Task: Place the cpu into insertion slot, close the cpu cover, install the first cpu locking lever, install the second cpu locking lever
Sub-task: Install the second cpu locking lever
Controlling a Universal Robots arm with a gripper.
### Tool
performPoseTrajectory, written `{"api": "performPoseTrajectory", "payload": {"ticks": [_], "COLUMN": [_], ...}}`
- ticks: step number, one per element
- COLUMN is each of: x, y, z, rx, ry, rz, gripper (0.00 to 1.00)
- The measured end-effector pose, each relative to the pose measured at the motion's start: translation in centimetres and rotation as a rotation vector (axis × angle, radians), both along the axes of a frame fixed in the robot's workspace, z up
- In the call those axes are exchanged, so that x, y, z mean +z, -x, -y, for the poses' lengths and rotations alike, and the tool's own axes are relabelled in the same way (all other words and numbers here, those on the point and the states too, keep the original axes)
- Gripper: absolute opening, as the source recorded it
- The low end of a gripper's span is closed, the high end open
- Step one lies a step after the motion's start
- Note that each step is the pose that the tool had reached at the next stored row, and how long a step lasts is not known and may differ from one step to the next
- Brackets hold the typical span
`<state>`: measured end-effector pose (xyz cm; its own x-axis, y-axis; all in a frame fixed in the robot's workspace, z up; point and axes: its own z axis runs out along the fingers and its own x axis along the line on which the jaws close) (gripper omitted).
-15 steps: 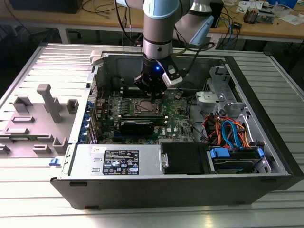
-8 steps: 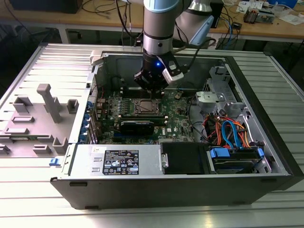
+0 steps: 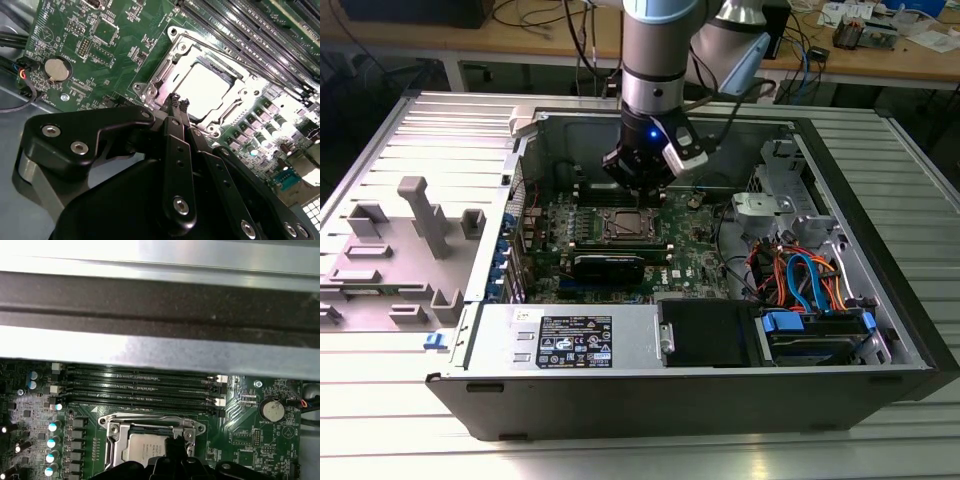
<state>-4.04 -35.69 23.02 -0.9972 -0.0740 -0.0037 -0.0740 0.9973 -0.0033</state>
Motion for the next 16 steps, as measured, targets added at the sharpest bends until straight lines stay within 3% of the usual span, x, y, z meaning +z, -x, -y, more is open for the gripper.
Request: {"api": "performPoseTrajectory", "payload": {"ticks": [11, 16], "x": [0.0, 0.0], "y": [0.0, 0.0], "z": [2.42, 3.01], "rx": [0.0, 0.0], "ry": [0.0, -0.0001], "rz": [-0.0012, -0.0014], "gripper": [0.11, 0.11]}}
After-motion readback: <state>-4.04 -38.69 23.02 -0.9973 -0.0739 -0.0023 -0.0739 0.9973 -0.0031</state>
